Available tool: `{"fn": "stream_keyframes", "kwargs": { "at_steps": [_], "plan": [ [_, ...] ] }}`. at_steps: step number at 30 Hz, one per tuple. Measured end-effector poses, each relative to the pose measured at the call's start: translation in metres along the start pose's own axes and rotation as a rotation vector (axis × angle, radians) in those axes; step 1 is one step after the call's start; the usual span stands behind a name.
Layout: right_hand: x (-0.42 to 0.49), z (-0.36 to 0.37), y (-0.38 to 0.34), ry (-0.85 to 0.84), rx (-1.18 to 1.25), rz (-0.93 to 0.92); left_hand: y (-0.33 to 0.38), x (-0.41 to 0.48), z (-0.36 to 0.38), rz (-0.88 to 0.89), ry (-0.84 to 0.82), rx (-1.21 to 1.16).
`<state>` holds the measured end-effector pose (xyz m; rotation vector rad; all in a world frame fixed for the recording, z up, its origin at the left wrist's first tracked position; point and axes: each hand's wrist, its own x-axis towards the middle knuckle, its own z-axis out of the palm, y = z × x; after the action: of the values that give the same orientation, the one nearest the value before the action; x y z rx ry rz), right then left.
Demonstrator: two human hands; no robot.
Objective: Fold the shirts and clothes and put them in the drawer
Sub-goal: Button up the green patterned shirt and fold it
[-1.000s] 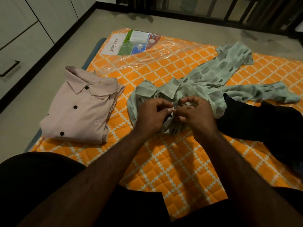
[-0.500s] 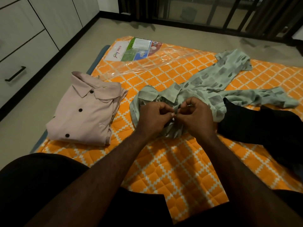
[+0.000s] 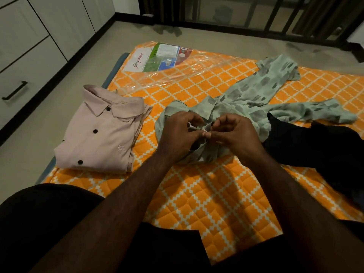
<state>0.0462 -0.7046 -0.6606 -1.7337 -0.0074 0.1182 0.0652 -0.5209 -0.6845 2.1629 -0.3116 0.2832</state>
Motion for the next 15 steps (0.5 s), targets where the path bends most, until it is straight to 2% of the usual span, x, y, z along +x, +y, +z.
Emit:
{"fn": "stream_keyframes", "kwargs": {
  "at_steps": [2, 8, 10, 15],
  "plan": [
    [0.0, -0.001, 0.0, -0.02, -0.004, -0.002, -0.004, 0.001, -0.001, 0.027, -0.037, 0.01],
    [-0.003, -0.008, -0.007, -0.11, -0.107, -0.064, -0.006, 0.001, -0.002, 0.061, -0.39, -0.195],
    [-0.003, -0.007, -0.007, -0.092, -0.185, -0.091, -0.01, 0.001, 0.002, 0.066, -0.384, -0.13],
    [-0.001, 0.003, -0.002, 0.053, -0.427, -0.199, -0.01, -0.003, 0.009, -0.014, -0.179, -0.01]
  ]
}}
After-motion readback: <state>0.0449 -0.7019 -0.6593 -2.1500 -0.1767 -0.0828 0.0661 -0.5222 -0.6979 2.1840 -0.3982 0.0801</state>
